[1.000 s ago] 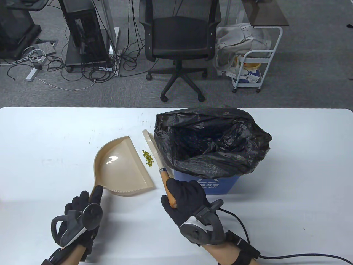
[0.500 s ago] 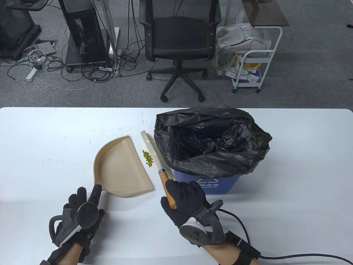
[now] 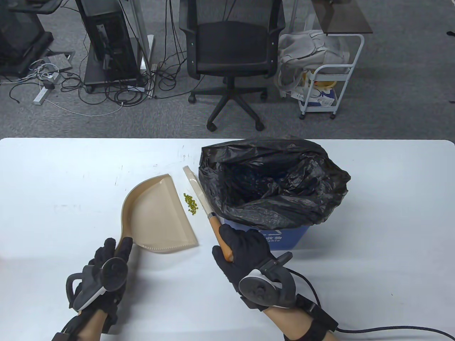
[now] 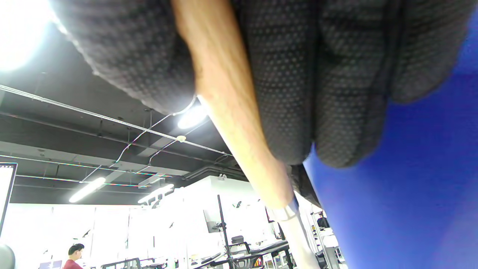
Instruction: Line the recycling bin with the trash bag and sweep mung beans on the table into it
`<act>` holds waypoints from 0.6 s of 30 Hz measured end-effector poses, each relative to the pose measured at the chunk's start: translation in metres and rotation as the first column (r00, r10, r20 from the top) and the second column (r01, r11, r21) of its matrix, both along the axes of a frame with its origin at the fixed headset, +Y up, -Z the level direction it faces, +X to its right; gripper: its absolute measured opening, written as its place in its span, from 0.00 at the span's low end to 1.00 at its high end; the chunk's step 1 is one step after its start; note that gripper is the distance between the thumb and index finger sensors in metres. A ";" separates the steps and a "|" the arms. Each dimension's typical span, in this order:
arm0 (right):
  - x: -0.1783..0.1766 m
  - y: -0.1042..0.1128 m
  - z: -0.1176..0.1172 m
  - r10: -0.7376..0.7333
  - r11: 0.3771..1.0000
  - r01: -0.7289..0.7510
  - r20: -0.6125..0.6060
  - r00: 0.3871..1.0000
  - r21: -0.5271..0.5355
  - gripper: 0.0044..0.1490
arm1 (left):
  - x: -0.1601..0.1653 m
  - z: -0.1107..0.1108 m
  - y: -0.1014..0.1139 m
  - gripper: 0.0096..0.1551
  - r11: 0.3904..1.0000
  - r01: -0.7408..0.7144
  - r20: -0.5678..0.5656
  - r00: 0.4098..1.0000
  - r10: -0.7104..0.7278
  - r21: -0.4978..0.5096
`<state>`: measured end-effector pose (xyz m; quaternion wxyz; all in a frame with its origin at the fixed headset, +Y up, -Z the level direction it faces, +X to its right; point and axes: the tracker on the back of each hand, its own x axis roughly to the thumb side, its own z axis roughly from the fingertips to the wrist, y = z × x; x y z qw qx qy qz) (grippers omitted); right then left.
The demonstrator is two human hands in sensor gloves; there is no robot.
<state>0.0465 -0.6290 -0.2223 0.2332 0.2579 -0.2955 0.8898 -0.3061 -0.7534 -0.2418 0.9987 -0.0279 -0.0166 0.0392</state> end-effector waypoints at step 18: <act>-0.002 -0.003 -0.015 -0.025 0.995 0.006 -0.191 0.981 -0.101 0.36 | 0.010 -0.001 0.004 0.42 1.000 -0.012 -0.005 1.000 0.011 -0.009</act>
